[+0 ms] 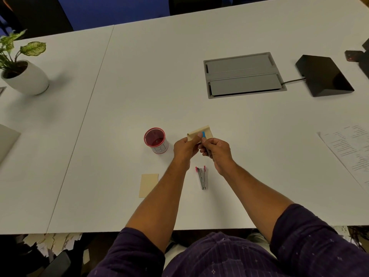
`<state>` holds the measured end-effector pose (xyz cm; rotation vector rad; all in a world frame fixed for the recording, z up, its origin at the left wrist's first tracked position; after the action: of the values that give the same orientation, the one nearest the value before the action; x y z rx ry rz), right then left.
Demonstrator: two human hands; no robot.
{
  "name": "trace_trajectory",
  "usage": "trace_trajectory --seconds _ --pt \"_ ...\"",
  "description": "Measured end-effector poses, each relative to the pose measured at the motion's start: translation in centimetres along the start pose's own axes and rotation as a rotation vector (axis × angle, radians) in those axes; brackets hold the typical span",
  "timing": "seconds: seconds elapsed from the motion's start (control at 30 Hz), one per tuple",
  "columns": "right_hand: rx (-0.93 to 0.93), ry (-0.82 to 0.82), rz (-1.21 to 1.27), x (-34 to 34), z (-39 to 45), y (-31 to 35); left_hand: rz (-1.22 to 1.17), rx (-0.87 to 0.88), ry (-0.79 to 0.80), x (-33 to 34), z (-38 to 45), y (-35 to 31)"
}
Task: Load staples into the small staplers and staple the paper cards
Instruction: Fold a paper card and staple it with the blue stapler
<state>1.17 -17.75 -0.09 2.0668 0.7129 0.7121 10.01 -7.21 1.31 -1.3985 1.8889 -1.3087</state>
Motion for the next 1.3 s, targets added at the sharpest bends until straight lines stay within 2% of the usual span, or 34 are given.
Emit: trace_trajectory --seconds 0.27,0.57,0.67,0.77,0.9,1.0,1.17,1.3 --pt "-0.005 0.007 0.005 0.2 -0.3 -0.2 -0.178 -0.084 0.001 0.9 -0.4 0.4" --pt "0.009 -0.074 -0.007 0.3 -0.2 -0.3 -0.053 -0.057 -0.200 0.8 -0.1 0.1" --pt "-0.004 -0.067 -0.009 0.3 -0.1 -0.1 -0.025 -0.025 -0.135 0.9 0.1 0.0" --pt "-0.018 0.043 -0.015 1.0 0.0 0.4 -0.035 0.006 -0.041 0.9 0.2 -0.4" --pt "0.020 0.123 0.086 0.8 0.0 0.3 -0.074 0.029 -0.060 -0.2 0.5 -0.8" --pt "0.054 0.115 0.171 -0.2 0.1 -0.3 -0.120 0.021 -0.063 -0.6 0.6 -1.0" --pt "0.077 0.047 0.074 -1.6 0.4 -0.6 -0.169 -0.008 -0.006 -0.7 0.5 -0.7" --pt "0.066 0.026 0.090 -1.8 0.6 -0.4 -0.213 -0.041 0.009 -0.2 0.5 -0.4"
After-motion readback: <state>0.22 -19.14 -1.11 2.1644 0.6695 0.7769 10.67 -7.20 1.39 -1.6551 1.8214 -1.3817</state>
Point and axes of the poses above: each hand's wrist, its own z-axis towards the middle knuckle, its own x-axis out of the palm, y = z × x, the point moved 7 cm from there along z, towards the middle knuckle, and after that the axes turned 6 degrees about x, right-handed, at the moved point
